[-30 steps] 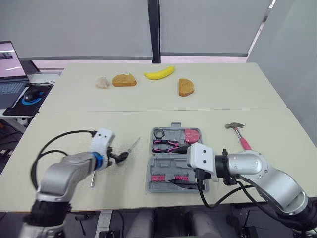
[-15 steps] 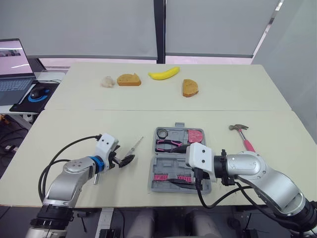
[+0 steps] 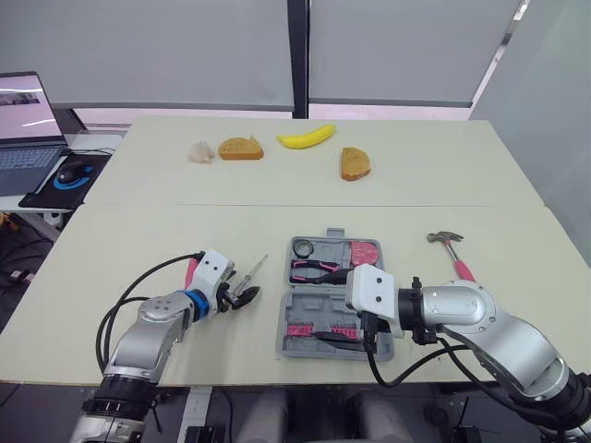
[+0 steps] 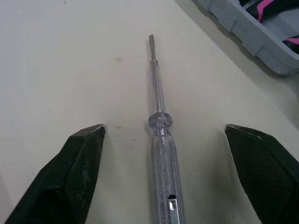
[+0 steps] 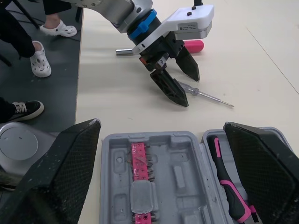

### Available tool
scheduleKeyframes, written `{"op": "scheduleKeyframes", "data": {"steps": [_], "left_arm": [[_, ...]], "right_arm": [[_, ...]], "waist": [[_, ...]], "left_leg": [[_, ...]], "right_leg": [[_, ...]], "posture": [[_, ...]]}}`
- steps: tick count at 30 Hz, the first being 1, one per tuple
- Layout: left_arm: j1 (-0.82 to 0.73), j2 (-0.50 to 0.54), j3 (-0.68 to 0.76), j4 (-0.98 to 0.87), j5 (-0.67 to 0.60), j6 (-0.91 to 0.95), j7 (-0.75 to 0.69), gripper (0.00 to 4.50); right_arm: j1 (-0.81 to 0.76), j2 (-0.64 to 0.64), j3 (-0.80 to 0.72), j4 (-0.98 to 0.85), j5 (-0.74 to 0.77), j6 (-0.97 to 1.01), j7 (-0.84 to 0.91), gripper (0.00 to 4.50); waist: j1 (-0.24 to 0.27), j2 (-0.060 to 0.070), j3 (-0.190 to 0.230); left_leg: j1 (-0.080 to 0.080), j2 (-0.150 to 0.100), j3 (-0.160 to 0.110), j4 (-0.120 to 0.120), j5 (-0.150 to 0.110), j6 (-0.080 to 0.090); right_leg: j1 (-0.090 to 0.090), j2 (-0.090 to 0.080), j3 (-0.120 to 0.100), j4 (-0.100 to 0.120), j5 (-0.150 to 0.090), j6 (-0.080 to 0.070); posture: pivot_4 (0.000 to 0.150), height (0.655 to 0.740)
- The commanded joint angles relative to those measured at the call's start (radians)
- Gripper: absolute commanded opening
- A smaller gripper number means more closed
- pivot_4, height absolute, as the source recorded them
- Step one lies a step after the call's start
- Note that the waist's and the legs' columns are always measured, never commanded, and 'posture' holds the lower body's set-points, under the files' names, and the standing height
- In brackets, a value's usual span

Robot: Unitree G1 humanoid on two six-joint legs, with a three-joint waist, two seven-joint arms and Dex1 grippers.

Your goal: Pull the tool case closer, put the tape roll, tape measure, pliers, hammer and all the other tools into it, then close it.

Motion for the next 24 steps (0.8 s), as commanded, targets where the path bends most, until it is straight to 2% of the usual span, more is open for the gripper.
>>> {"op": "scheduleKeyframes", "data": {"steps": [1, 9, 15, 19, 24], "left_arm": [[0.009, 0.002, -0.026, 0.025, 0.024, -0.002, -0.015, 2.69], [0.025, 0.004, -0.009, 0.014, 0.029, 0.035, -0.010, 0.30], [0.034, 0.037, 0.071, -0.063, 0.008, 0.030, 0.009, 0.23], [0.014, 0.070, 0.103, -0.199, -0.043, -0.002, -0.054, 0.23], [-0.051, 0.141, -0.006, -0.309, -0.097, -0.052, -0.288, 0.23]], "right_arm": [[-0.006, 0.004, -0.010, -0.024, -0.003, -0.005, -0.005, 4.50], [0.016, -0.012, -0.033, -0.035, -0.003, -0.008, -0.013, 4.50], [0.056, -0.010, -0.087, -0.052, 0.009, -0.036, -0.027, 4.50], [0.120, -0.032, -0.174, -0.103, 0.055, -0.037, -0.015, 4.50], [0.206, -0.086, -0.275, -0.133, 0.112, 0.003, -0.007, 4.50]], "waist": [[0.000, 0.001, -0.001], [0.000, 0.008, -0.009], [-0.004, 0.009, -0.009], [0.001, 0.009, -0.009], [0.011, 0.009, -0.009]], "left_leg": [[0.000, 0.000, 0.000, 0.000, 0.000, 0.000], [0.001, 0.000, 0.000, 0.000, 0.000, 0.000], [0.000, 0.000, 0.000, -0.001, 0.000, 0.000], [-0.001, 0.001, -0.001, -0.001, 0.000, 0.000], [0.000, 0.000, -0.002, -0.001, 0.000, 0.000]], "right_leg": [[0.000, 0.000, 0.000, 0.000, 0.000, 0.000], [0.000, 0.000, 0.000, 0.000, 0.000, 0.000], [0.001, 0.000, 0.000, 0.000, 0.000, 0.000], [0.001, 0.000, 0.000, 0.000, 0.000, 0.000], [0.002, 0.000, -0.002, -0.005, 0.000, 0.000]], "posture": [[0.150, 0.7400], [0.150, 0.7400], [0.150, 0.7400], [0.150, 0.7400], [0.150, 0.7400]]}}
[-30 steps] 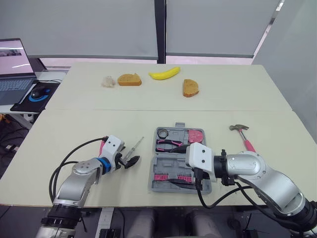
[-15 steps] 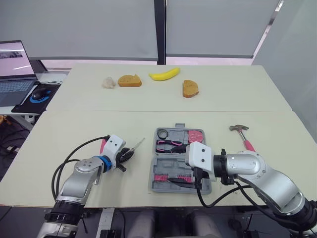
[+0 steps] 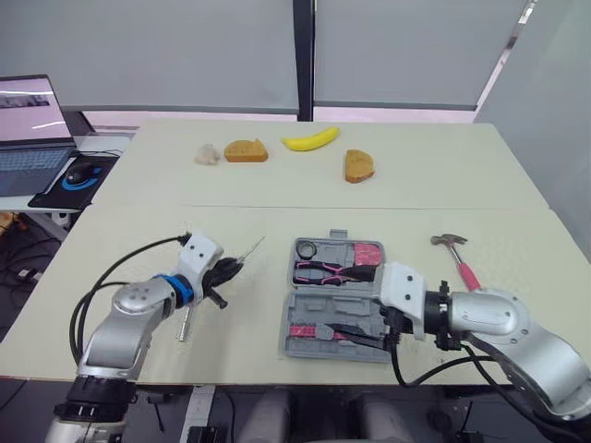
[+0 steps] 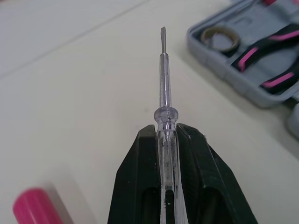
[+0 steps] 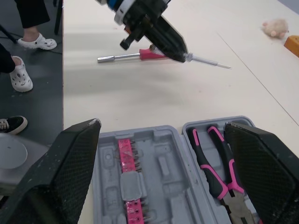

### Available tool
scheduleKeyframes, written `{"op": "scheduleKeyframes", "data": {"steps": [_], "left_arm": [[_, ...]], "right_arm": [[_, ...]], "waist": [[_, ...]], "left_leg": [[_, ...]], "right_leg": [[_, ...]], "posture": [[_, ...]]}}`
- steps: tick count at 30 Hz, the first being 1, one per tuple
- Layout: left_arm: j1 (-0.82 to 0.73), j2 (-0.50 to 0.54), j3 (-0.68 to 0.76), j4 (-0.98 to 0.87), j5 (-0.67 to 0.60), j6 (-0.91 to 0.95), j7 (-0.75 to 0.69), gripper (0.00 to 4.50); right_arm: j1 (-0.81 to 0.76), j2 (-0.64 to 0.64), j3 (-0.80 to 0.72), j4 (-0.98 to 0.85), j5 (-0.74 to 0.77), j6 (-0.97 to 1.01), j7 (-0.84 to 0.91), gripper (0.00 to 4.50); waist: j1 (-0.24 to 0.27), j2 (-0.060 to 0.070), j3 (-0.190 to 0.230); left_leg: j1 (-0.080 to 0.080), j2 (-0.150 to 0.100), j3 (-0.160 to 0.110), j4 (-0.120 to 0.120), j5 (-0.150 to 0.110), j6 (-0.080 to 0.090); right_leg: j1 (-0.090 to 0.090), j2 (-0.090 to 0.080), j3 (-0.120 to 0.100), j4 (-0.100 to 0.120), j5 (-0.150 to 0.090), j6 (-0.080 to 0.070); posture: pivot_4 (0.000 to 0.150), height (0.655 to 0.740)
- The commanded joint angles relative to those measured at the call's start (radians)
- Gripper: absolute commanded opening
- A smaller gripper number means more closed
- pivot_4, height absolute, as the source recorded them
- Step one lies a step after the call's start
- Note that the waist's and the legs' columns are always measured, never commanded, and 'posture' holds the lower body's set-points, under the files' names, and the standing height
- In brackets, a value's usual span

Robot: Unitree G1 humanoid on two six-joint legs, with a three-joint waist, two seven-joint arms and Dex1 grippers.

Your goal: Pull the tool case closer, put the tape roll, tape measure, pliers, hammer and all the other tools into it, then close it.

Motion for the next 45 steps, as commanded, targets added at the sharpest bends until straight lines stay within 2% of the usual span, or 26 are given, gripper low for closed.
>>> {"op": "scheduleKeyframes", "data": {"steps": [1, 5, 11, 22, 30, 39, 41, 45], "left_arm": [[-0.059, 0.024, -0.110, -0.081, -0.019, -0.024, -0.142, 0.23], [-0.170, 0.015, -0.315, -0.074, 0.085, -0.046, -0.238, 0.23], [-0.262, -0.077, -0.488, 0.031, 0.247, -0.063, -0.190, 0.23], [-0.291, -0.141, -0.551, 0.105, 0.364, -0.151, -0.171, 0.23], [-0.310, -0.160, -0.562, 0.155, 0.405, -0.206, -0.178, 0.23], [-0.305, -0.180, -0.550, 0.150, 0.412, -0.184, -0.191, 0.23], [-0.307, -0.186, -0.541, 0.138, 0.405, -0.157, -0.194, 0.97], [-0.313, -0.192, -0.524, 0.106, 0.397, -0.125, -0.190, 2.11]], "right_arm": [[0.037, -0.051, -0.069, -0.042, 0.026, 0.011, 0.014, 4.50], [0.075, -0.099, -0.111, -0.041, 0.024, 0.026, 0.009, 4.50], [0.130, -0.140, -0.101, -0.065, 0.004, 0.042, 0.001, 4.50], [0.157, -0.149, -0.081, -0.078, -0.015, 0.039, -0.021, 4.50], [0.143, -0.151, -0.075, -0.076, -0.009, 0.044, -0.018, 4.50], [0.137, -0.151, -0.076, -0.091, 0.004, 0.059, -0.020, 4.50], [0.133, -0.150, -0.075, -0.092, 0.007, 0.062, -0.021, 4.50], [0.127, -0.148, -0.075, -0.094, 0.010, 0.069, -0.023, 4.50]], "waist": [[-0.001, 0.001, 0.000], [-0.008, 0.001, 0.000], [-0.015, 0.001, 0.000], [-0.011, 0.001, 0.000], [-0.011, 0.001, 0.000], [-0.011, 0.001, 0.000], [-0.011, 0.001, 0.000], [-0.011, 0.001, 0.000]], "left_leg": [[0.000, 0.000, 0.000, 0.000, 0.000, 0.000], [0.000, 0.000, 0.000, 0.000, 0.000, 0.000], [0.001, 0.001, 0.001, 0.000, 0.000, 0.000], [0.001, 0.001, 0.000, 0.000, 0.000, 0.000], [0.001, 0.001, 0.000, 0.000, 0.000, 0.000], [0.001, 0.001, 0.000, 0.001, 0.000, 0.000], [0.001, 0.000, 0.000, 0.001, 0.000, 0.000], [0.001, 0.001, 0.000, 0.001, 0.000, 0.000]], "right_leg": [[0.000, 0.000, 0.000, 0.000, 0.000, 0.000], [0.005, 0.001, 0.000, 0.000, 0.000, 0.000], [0.006, 0.002, 0.001, 0.000, 0.000, 0.000], [0.006, 0.002, 0.000, 0.000, 0.000, 0.000], [0.006, 0.002, 0.000, 0.000, 0.000, 0.000], [0.006, 0.002, 0.000, 0.000, 0.000, 0.000], [0.006, 0.002, 0.000, 0.000, 0.000, 0.000], [0.006, 0.002, 0.000, 0.000, 0.000, 0.000]], "posture": [[0.150, 0.7400], [0.150, 0.7400], [0.150, 0.7400], [0.150, 0.7400], [0.150, 0.7400], [0.150, 0.7400], [0.150, 0.7400], [0.150, 0.7400]]}}
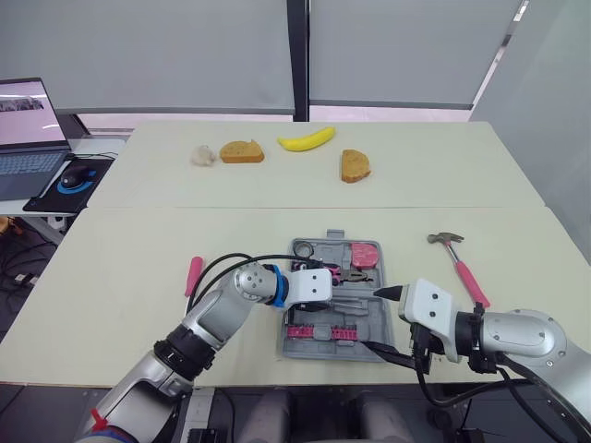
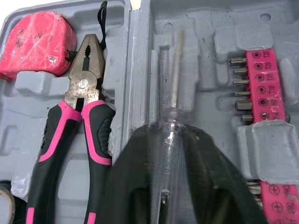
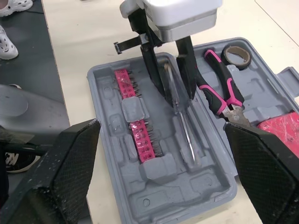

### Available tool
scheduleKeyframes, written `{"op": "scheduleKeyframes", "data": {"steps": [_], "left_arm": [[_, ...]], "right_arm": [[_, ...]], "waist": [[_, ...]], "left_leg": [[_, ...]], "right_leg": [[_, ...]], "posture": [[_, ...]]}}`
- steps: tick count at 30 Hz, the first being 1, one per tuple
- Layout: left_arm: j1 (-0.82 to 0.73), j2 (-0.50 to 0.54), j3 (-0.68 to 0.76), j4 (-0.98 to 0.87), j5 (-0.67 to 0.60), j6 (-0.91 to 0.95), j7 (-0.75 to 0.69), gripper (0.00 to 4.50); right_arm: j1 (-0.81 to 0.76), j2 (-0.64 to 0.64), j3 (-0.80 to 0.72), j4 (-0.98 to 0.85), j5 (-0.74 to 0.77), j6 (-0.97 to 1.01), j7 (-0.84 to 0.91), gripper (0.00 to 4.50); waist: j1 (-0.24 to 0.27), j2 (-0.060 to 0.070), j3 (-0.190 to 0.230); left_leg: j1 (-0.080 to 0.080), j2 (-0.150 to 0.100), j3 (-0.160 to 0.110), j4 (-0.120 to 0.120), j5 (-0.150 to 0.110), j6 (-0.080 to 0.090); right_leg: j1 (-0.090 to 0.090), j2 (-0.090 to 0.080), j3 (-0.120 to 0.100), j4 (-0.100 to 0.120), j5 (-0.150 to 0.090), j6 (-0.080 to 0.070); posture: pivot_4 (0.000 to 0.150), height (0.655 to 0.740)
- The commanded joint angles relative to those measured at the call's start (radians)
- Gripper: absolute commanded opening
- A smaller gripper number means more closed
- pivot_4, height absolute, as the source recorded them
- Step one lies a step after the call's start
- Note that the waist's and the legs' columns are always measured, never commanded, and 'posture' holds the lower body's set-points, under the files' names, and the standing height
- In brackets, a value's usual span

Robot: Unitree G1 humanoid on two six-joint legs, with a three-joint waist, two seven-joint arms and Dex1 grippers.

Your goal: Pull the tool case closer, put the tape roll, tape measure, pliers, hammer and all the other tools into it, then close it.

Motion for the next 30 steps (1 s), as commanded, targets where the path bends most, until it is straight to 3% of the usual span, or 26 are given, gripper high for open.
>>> {"op": "scheduleKeyframes", "data": {"steps": [1, 7, 8, 12, 16, 27, 30], "left_arm": [[-0.022, -0.008, 0.036, -0.066, -0.014, 0.022, 0.004, 2.45], [-0.032, 0.013, 0.081, -0.132, -0.038, 0.072, -0.001, 4.31], [-0.034, 0.023, 0.088, -0.139, -0.044, 0.068, -0.010, 4.49], [-0.041, 0.056, 0.098, -0.112, -0.057, 0.003, -0.033, 4.49], [-0.050, 0.064, 0.092, -0.065, -0.083, -0.062, -0.077, 3.57], [-0.052, 0.045, 0.051, 0.043, -0.053, -0.152, -0.110, 0.03], [-0.056, 0.042, 0.050, 0.057, -0.048, -0.159, -0.115, 0.03]], "right_arm": [[-0.015, -0.003, -0.004, -0.039, 0.012, 0.001, -0.003, 4.50], [-0.008, -0.001, -0.009, -0.043, 0.014, 0.004, -0.010, 4.50], [-0.006, -0.002, -0.010, -0.043, 0.014, 0.004, -0.010, 4.50], [-0.003, -0.001, -0.011, -0.038, 0.010, -0.001, -0.012, 4.50], [-0.006, 0.001, -0.003, -0.029, 0.003, -0.009, -0.013, 4.50], [-0.016, -0.013, -0.005, -0.013, -0.033, -0.004, -0.036, 4.50], [-0.019, -0.022, -0.007, -0.007, -0.041, -0.001, -0.034, 4.50]], "waist": [[0.000, 0.000, 0.000], [0.000, 0.000, 0.000], [0.000, 0.000, 0.000], [-0.001, 0.000, 0.000], [0.000, 0.000, 0.000], [0.000, 0.000, 0.000], [0.000, 0.000, 0.000]], "left_leg": [[0.000, 0.000, 0.000, 0.000, 0.000, 0.000], [0.000, 0.000, 0.000, 0.000, 0.000, 0.000], [0.000, 0.000, 0.000, 0.000, 0.000, 0.000], [0.000, 0.000, 0.000, 0.000, 0.000, 0.000], [0.000, 0.000, 0.000, 0.000, 0.000, 0.000], [0.000, 0.000, 0.000, 0.000, 0.000, 0.000], [0.000, 0.000, 0.000, 0.000, 0.000, 0.000]], "right_leg": [[0.000, 0.000, 0.000, 0.000, 0.000, 0.000], [0.000, 0.000, 0.000, 0.000, 0.000, 0.000], [0.000, 0.000, 0.000, 0.000, 0.000, 0.000], [0.000, 0.000, 0.000, 0.000, 0.000, 0.000], [0.000, 0.000, 0.000, 0.000, 0.000, 0.000], [0.000, 0.000, 0.000, 0.000, 0.000, 0.000], [0.000, 0.000, 0.000, 0.000, 0.000, 0.000]], "posture": [[0.150, 0.7400], [0.150, 0.7400], [0.150, 0.7400], [0.150, 0.7400], [0.150, 0.7400], [0.150, 0.7400], [0.150, 0.7400]]}}
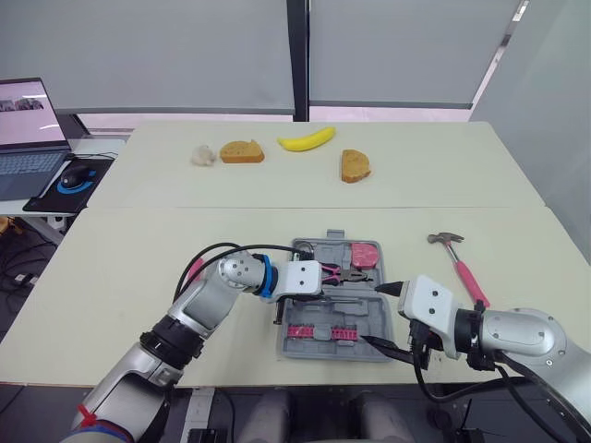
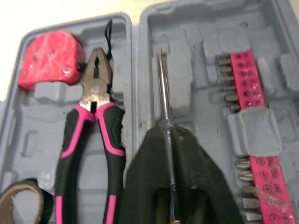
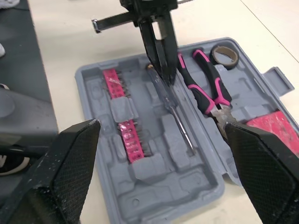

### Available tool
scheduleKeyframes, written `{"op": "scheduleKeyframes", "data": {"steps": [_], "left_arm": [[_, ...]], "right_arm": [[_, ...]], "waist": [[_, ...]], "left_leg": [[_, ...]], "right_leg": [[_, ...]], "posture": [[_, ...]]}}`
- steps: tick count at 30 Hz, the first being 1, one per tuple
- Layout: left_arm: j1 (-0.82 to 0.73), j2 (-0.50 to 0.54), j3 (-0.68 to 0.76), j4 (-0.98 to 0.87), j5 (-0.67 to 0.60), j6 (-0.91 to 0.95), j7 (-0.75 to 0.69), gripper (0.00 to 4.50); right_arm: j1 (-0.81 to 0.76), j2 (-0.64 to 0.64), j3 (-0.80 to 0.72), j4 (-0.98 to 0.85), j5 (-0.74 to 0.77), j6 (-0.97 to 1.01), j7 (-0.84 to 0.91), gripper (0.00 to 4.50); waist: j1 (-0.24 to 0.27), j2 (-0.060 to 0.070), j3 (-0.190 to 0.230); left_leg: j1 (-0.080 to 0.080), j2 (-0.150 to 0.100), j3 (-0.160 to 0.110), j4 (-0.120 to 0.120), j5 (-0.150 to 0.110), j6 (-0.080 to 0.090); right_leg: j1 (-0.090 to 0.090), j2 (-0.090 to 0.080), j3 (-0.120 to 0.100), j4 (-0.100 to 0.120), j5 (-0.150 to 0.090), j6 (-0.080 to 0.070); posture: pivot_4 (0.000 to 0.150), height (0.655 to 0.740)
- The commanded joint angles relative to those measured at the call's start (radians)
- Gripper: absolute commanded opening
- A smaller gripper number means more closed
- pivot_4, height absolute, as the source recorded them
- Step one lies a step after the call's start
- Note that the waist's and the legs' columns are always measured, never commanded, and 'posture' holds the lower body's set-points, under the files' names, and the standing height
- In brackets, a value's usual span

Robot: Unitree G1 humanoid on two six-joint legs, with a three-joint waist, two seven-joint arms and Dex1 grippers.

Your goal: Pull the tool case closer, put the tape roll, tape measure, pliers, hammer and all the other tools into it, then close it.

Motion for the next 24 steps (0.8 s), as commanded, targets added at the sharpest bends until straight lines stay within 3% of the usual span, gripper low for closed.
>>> {"op": "scheduleKeyframes", "data": {"steps": [1, 5, 24], "left_arm": [[-0.022, -0.007, -0.003, -0.008, 0.008, -0.023, -0.008, 0.03], [-0.020, -0.009, -0.005, -0.008, 0.018, -0.016, -0.015, 0.03], [-0.005, -0.048, -0.071, 0.143, 0.130, -0.048, 0.037, 0.03]], "right_arm": [[-0.014, -0.029, -0.009, -0.011, -0.015, 0.003, 0.002, 4.50], [-0.016, -0.072, -0.005, -0.008, -0.028, 0.002, 0.022, 4.50], [-0.009, -0.059, -0.008, -0.022, -0.006, 0.001, 0.024, 4.50]], "waist": [[0.000, 0.000, 0.000], [0.000, 0.000, 0.000], [0.000, 0.000, -0.001]], "left_leg": [[0.000, 0.000, 0.000, 0.000, 0.000, 0.000], [0.000, 0.000, 0.000, 0.000, 0.000, 0.000], [0.000, 0.000, 0.000, 0.000, 0.000, 0.000]], "right_leg": [[0.000, 0.000, 0.000, 0.000, 0.000, 0.000], [0.000, 0.000, 0.000, 0.000, 0.000, 0.000], [0.001, 0.000, 0.000, 0.000, 0.000, 0.000]], "posture": [[0.150, 0.7400], [0.150, 0.7400], [0.150, 0.7400]]}}
